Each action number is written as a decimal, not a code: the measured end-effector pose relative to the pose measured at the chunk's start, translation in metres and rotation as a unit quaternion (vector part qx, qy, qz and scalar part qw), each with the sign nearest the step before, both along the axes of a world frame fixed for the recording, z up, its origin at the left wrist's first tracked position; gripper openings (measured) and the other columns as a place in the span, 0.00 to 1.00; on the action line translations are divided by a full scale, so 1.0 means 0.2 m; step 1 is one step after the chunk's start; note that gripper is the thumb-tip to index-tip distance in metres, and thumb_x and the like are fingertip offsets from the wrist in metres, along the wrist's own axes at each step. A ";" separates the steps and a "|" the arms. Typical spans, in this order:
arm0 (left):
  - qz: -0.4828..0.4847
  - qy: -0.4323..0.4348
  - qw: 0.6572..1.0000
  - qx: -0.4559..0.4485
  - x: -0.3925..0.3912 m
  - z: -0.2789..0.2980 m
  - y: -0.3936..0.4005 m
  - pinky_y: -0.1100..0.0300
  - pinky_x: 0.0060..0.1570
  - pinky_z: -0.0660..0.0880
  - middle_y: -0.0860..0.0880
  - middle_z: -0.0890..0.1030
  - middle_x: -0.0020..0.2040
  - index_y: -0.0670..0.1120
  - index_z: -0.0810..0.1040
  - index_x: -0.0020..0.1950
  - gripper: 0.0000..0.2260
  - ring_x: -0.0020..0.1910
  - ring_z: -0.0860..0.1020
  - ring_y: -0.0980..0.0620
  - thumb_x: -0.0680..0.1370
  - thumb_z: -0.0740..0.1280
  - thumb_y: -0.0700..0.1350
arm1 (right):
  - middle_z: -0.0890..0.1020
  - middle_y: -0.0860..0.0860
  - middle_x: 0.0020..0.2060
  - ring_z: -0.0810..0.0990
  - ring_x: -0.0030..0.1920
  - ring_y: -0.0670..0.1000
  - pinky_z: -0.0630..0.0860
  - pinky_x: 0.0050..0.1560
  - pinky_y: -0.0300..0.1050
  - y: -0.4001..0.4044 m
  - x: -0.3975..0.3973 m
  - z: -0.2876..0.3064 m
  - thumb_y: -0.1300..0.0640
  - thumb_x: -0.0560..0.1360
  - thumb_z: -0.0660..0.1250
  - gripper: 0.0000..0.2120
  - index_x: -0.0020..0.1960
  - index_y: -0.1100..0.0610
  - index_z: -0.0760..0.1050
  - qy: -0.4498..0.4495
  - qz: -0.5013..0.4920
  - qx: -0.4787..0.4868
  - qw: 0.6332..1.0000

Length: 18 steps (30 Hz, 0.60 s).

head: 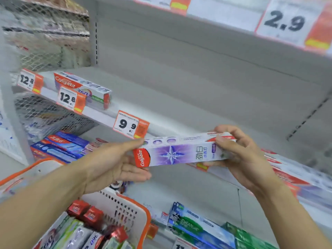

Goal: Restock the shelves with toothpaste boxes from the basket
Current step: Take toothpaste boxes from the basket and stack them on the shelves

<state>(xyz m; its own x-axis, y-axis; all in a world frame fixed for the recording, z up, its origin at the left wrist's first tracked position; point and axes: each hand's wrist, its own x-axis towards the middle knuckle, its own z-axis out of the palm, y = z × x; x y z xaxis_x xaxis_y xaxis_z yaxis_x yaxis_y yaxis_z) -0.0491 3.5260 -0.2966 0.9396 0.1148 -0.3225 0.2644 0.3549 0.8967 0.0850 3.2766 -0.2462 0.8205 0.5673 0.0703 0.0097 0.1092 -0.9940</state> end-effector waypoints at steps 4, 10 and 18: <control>0.074 -0.074 0.995 -0.006 0.08 0.01 -0.13 0.56 0.33 0.82 0.38 0.82 0.45 0.43 0.84 0.52 0.23 0.36 0.84 0.41 0.64 0.78 0.55 | 0.85 0.58 0.46 0.84 0.43 0.55 0.84 0.45 0.58 -0.15 0.04 0.00 0.60 0.68 0.71 0.21 0.60 0.59 0.77 0.005 0.005 -0.030 1.000; 0.102 -0.247 0.963 0.045 0.19 0.05 -0.30 0.58 0.40 0.83 0.45 0.85 0.49 0.49 0.80 0.64 0.20 0.45 0.86 0.43 0.72 0.69 0.40 | 0.86 0.57 0.49 0.84 0.40 0.50 0.79 0.30 0.41 -0.44 0.11 0.08 0.55 0.64 0.77 0.26 0.60 0.62 0.79 0.012 0.035 -0.151 0.988; 0.031 -0.299 0.938 0.172 0.36 0.19 -0.49 0.49 0.57 0.79 0.49 0.82 0.64 0.55 0.77 0.68 0.27 0.58 0.83 0.43 0.69 0.72 0.42 | 0.84 0.62 0.55 0.84 0.50 0.56 0.83 0.48 0.48 -0.74 0.20 0.15 0.56 0.66 0.75 0.24 0.60 0.61 0.80 0.008 -0.017 -0.066 0.998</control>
<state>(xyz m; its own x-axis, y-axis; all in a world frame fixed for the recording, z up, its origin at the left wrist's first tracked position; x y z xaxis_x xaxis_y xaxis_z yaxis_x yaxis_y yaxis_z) 0.0237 3.4282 -0.2592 0.9288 0.1766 0.3259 -0.3337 0.0157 0.9425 0.1251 3.1289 -0.2162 0.8398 0.5427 -0.0164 -0.0053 -0.0221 -0.9997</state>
